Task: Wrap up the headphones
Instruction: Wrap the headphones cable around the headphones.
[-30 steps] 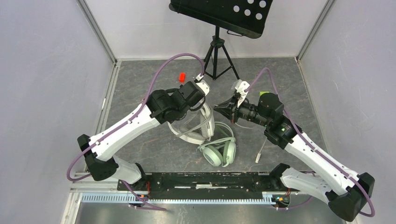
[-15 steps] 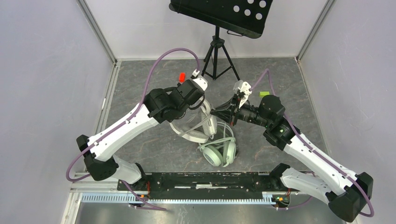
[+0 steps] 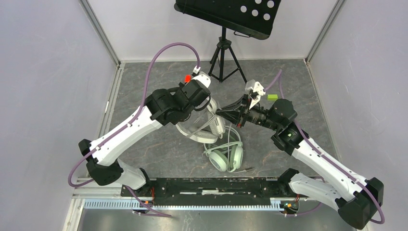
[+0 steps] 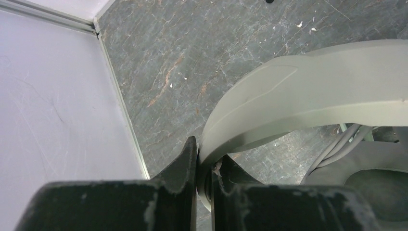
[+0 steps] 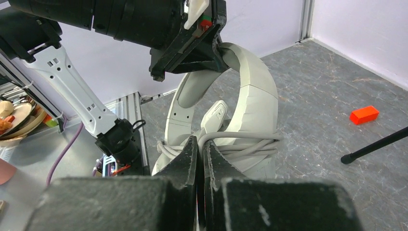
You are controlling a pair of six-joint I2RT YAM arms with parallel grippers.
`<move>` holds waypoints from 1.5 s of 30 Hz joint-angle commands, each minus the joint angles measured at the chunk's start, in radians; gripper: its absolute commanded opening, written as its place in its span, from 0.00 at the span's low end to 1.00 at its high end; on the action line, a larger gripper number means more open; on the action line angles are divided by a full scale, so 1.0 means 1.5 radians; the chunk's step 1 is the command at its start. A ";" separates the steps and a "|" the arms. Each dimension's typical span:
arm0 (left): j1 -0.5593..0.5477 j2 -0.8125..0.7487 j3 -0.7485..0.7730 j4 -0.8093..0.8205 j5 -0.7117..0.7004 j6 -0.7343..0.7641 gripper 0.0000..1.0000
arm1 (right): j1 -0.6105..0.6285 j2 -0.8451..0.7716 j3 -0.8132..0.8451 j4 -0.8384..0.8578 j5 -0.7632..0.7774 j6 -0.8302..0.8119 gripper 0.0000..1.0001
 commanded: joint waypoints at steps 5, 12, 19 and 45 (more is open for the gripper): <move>0.012 0.008 0.043 0.045 -0.098 -0.096 0.02 | 0.013 -0.040 0.012 0.049 -0.092 0.024 0.10; 0.011 0.003 0.062 0.042 -0.102 -0.124 0.02 | 0.013 -0.036 -0.015 0.102 -0.136 0.047 0.12; 0.012 -0.001 0.073 0.050 -0.090 -0.156 0.02 | 0.013 -0.013 -0.006 0.105 -0.125 0.046 0.10; 0.025 -0.062 0.044 0.185 -0.025 -0.237 0.02 | 0.013 0.002 -0.013 0.065 -0.003 0.002 0.16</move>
